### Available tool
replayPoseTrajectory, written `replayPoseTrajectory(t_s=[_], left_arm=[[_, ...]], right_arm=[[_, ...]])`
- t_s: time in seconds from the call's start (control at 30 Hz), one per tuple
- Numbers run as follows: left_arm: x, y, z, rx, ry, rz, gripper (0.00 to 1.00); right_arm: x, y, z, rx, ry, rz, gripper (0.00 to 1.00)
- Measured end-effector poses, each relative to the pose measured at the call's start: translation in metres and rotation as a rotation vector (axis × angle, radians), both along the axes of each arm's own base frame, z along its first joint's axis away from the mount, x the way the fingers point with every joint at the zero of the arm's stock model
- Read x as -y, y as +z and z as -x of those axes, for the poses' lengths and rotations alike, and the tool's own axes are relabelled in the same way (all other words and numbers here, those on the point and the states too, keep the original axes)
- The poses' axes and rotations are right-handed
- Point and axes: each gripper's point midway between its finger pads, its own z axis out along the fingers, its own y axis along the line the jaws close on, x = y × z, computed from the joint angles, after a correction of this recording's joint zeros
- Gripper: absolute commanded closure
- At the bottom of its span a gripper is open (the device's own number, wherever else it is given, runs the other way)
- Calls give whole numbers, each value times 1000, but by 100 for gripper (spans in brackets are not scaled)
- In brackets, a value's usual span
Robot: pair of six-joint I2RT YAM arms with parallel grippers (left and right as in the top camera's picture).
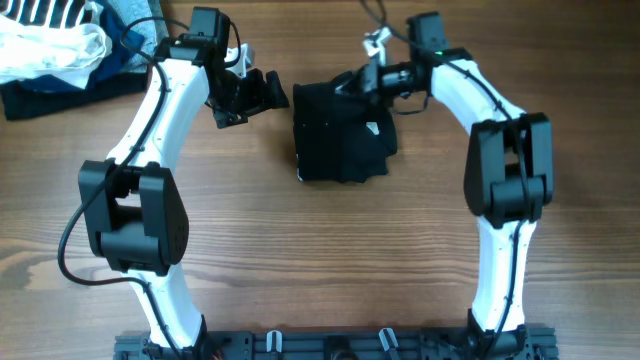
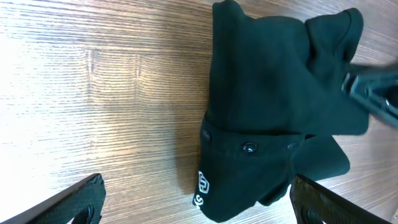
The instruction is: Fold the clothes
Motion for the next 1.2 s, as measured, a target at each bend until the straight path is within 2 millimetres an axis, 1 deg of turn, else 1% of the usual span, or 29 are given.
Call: replayPoseTrajectory(t_s=[0.1,0.17,0.2,0.3,0.4,0.53,0.6,0.67,0.7,0.77,0.8,0.83,0.9,0.93,0.97,1.0,1.03,1.1,1.13,1.17,1.2], left_arm=[[0,0,0,1,0,-1,4],[-1,0,0,1,1,-4,4],[-1,0,0,1,1,-4,4],[-1,0,0,1,1,-4,4],[-1,0,0,1,1,-4,4],[-1,0,0,1,2,-7,4],[-1,-1,0,1,2,-8,4],[-2,-1,0,1,3,-10,4],[-2,-1,-1,2,3,-11,4],[-2,-1,-1,2,3,-11,4],[-2,-1,-1,3,3,-10,4],[-2,-1,-1,4,3,-10,4],[-2,-1,-1,6,3,-10,4],[-2,0,-2,8,3,-10,4],[-1,0,-3,11,3,-9,4],[-1,0,-3,12,3,-9,4],[-1,0,-3,12,3,-9,4],[-1,0,-3,12,3,-10,4],[-1,0,-3,12,3,-9,4],[-1,0,-3,12,3,-9,4],[-1,0,-3,12,3,-9,4]], right_arm=[[23,-16,-12,-50,-53,-39,96],[39,-33,-17,-112,-99,-43,96],[46,-44,-18,-147,-122,-40,96],[54,-60,-18,-206,-156,-29,96],[58,-65,-19,-230,-178,-16,96],[67,-59,-18,-258,-221,47,96],[76,-42,-19,-242,-257,107,96],[88,2,-23,-156,-309,186,96],[91,20,-23,-120,-326,212,96],[96,65,-23,-5,-356,256,96],[96,98,-21,89,-365,272,96],[92,124,-17,157,-363,280,96],[79,157,-7,240,-342,282,96],[69,168,-1,268,-320,277,96],[57,174,5,285,-289,265,96],[47,174,9,288,-261,253,96],[33,171,15,279,-220,232,96],[12,156,25,239,-150,199,96],[1,143,28,206,-116,186,96],[-5,132,31,180,-95,180,96],[-11,117,32,144,-74,176,96]])
